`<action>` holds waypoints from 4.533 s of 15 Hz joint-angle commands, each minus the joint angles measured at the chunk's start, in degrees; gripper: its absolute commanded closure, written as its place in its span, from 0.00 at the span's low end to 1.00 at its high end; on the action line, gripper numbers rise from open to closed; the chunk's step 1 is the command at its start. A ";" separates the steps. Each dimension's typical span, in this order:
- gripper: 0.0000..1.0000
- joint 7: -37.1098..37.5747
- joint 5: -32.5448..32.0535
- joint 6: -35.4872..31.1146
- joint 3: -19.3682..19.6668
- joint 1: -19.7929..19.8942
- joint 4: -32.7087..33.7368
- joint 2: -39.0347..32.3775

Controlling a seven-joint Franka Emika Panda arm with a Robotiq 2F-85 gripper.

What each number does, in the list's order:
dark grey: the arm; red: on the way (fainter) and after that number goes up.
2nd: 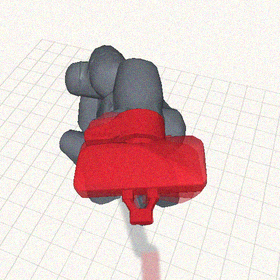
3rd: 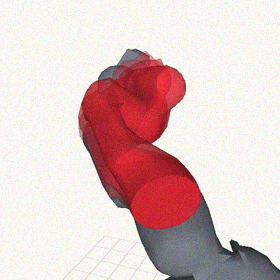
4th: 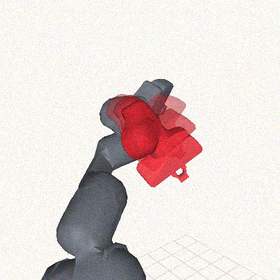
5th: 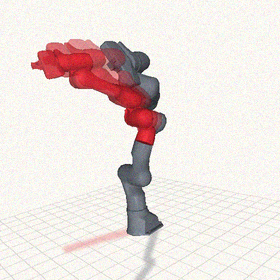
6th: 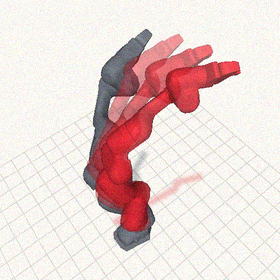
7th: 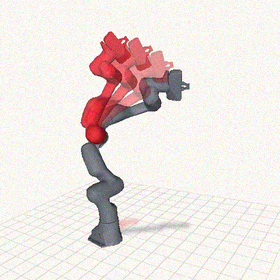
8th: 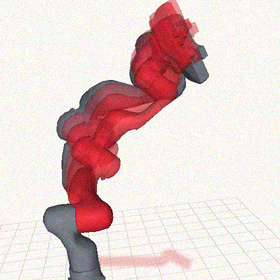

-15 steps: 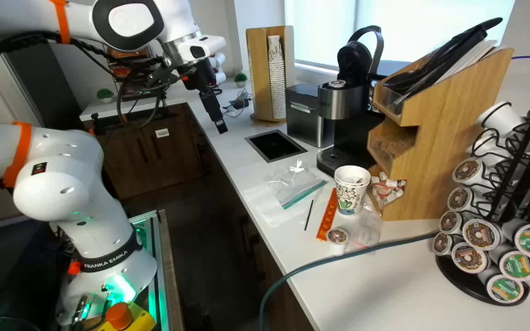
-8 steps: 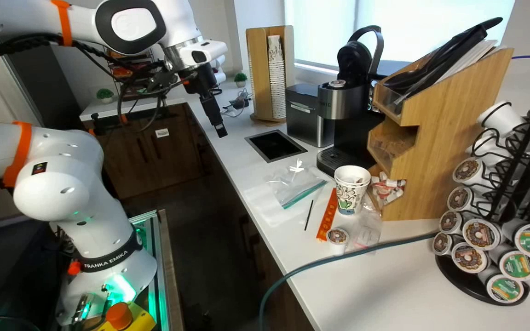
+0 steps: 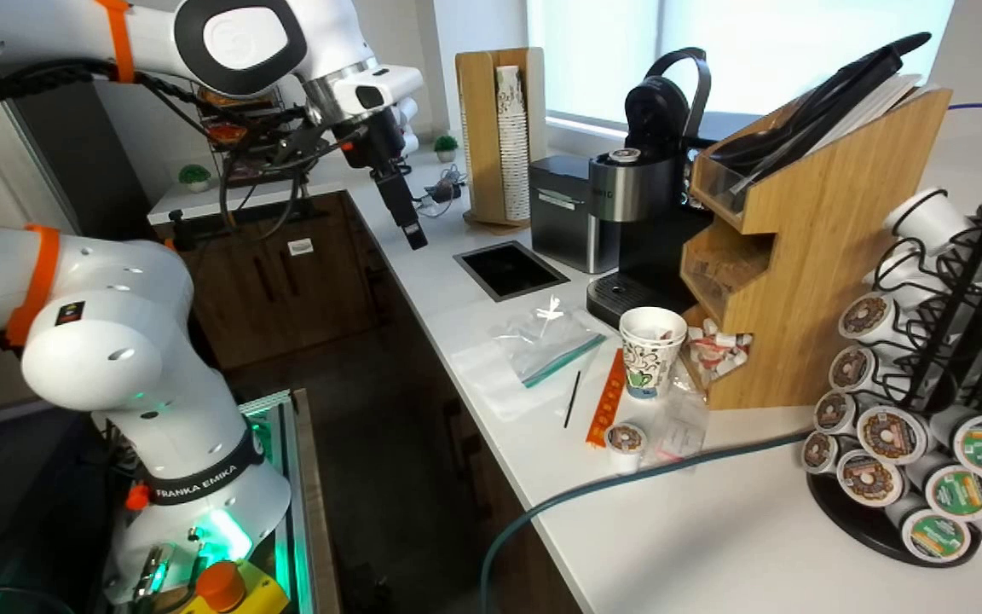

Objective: Pick up the coffee pod from the counter and place it on the stand.

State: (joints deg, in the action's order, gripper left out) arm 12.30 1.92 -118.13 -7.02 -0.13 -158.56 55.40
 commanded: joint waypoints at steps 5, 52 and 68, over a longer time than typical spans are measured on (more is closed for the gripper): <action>0.00 -2.62 -2.81 -5.04 10.31 10.64 1.03 -4.20; 0.00 0.14 4.10 -38.45 18.91 15.54 18.79 -60.58; 0.25 -1.99 4.98 -38.89 18.75 14.03 20.25 -62.42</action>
State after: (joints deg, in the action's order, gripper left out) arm 10.93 6.58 -156.20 11.12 14.89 -138.16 -6.62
